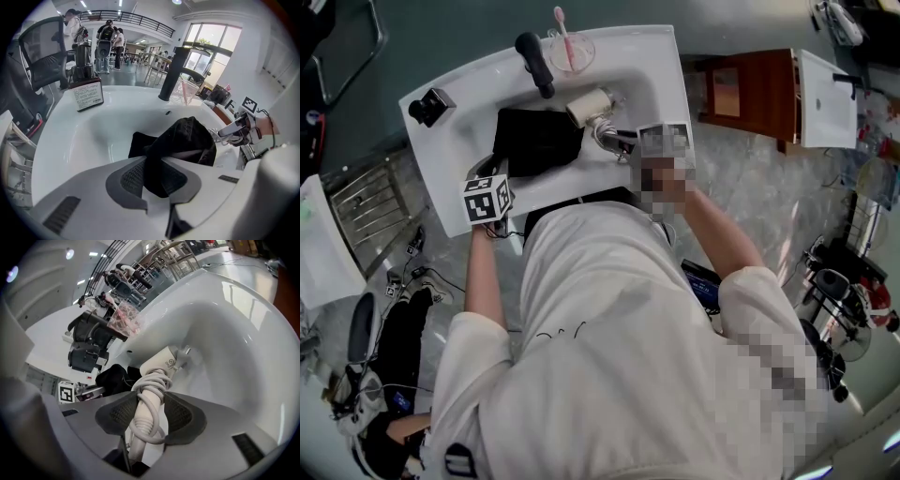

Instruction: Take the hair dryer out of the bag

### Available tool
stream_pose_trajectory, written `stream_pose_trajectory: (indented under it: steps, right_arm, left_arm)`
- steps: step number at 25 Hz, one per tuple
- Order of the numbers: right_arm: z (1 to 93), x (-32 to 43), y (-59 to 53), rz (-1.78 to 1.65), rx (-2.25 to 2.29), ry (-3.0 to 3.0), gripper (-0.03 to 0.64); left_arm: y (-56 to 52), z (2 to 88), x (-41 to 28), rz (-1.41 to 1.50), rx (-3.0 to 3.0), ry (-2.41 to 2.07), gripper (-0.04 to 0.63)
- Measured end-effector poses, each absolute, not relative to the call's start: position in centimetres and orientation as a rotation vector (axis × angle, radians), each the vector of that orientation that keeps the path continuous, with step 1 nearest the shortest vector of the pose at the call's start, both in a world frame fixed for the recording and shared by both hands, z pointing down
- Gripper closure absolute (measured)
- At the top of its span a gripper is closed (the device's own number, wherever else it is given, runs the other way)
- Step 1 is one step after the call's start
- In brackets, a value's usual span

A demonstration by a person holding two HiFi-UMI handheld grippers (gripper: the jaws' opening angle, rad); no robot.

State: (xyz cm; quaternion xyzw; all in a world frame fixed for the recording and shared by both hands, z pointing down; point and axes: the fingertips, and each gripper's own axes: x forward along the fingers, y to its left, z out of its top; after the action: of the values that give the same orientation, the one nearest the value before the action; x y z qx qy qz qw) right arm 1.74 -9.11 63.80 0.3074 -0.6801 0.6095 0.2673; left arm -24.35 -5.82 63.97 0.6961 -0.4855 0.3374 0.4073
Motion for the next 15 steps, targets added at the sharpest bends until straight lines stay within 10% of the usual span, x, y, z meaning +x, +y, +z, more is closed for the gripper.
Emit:
stream_pose_trajectory:
  steps: [15]
  right_arm:
    - [66.1,0.4,-6.8,1.320,0.820,-1.699,0.434]
  left_arm:
    - [-4.8,64.3,-22.3,0.902,1.843,-1.035,0.404]
